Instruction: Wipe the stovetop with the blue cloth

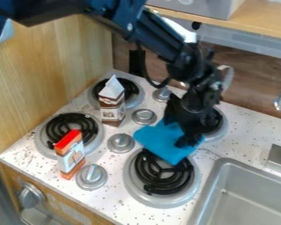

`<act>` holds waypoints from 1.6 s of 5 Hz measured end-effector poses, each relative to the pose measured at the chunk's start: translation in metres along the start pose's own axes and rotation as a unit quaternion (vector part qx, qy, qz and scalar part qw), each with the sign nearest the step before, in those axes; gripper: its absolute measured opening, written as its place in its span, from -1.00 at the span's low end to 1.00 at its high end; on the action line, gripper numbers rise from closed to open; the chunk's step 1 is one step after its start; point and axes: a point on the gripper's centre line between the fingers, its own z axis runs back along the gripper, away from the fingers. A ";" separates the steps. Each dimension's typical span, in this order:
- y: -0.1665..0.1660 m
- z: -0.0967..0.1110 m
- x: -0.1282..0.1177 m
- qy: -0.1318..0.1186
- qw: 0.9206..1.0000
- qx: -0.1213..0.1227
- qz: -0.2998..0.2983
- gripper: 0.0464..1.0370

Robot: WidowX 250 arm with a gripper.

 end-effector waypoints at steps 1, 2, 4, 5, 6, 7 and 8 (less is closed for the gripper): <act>-0.020 0.008 0.011 -0.013 1.000 0.003 -0.017 0.93; -0.038 0.014 0.018 -0.025 0.999 0.000 -0.029 0.93; -0.069 0.013 0.014 -0.030 0.998 -0.022 -0.048 0.93; -0.071 0.014 -0.002 -0.022 0.998 -0.015 -0.051 0.93; -0.081 0.019 -0.025 -0.022 0.998 -0.023 -0.054 0.93; -0.090 0.023 -0.046 -0.022 0.997 -0.043 -0.060 0.93; -0.096 0.032 -0.065 -0.025 0.996 -0.060 -0.054 0.93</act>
